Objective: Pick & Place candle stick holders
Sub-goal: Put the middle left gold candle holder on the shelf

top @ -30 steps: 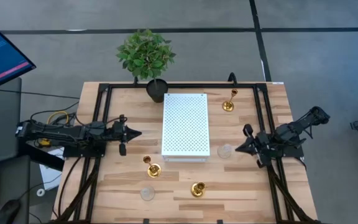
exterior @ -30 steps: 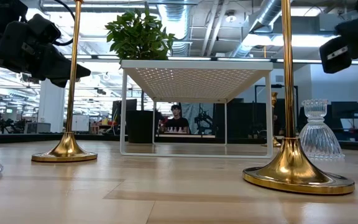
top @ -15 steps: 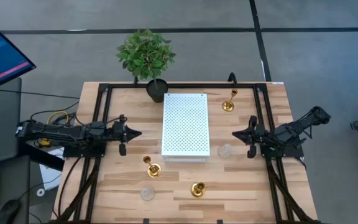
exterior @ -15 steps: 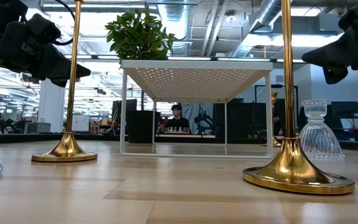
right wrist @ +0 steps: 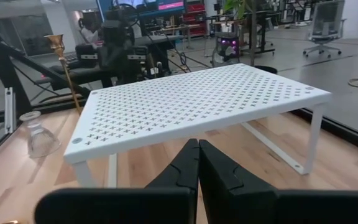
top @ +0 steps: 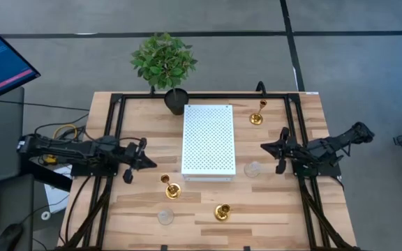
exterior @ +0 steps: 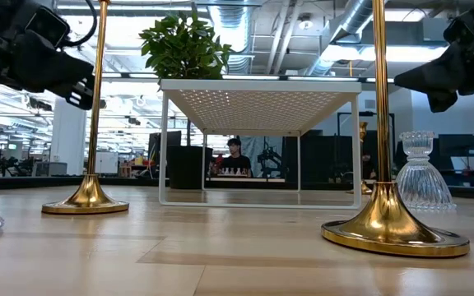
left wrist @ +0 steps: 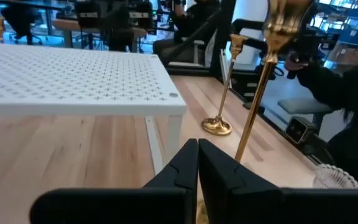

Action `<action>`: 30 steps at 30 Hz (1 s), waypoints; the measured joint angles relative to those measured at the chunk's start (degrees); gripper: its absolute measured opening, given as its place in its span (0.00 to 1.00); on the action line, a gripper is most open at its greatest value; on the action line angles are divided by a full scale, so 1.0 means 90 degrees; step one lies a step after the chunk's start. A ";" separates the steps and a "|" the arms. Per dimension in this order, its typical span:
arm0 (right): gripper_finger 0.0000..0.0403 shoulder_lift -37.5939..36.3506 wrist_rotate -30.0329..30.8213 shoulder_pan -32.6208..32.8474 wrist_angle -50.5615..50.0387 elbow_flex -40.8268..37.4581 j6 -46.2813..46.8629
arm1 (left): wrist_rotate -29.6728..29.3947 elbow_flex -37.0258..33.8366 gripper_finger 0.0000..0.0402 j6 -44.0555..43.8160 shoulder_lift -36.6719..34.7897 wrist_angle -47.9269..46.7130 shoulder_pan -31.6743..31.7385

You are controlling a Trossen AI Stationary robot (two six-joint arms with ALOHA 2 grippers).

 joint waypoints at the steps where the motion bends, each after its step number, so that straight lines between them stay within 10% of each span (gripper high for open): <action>1: 0.00 0.0000 0.0000 -0.0011 0.0000 0.0000 -0.0009 | 0.0004 0.0000 0.03 0.0000 0.0093 0.0009 0.0000; 30: 0.00 0.0001 -0.0022 -0.0030 -0.0002 -0.0005 0.0002 | -0.0563 0.0002 0.04 -0.0014 0.4351 0.4020 -0.1205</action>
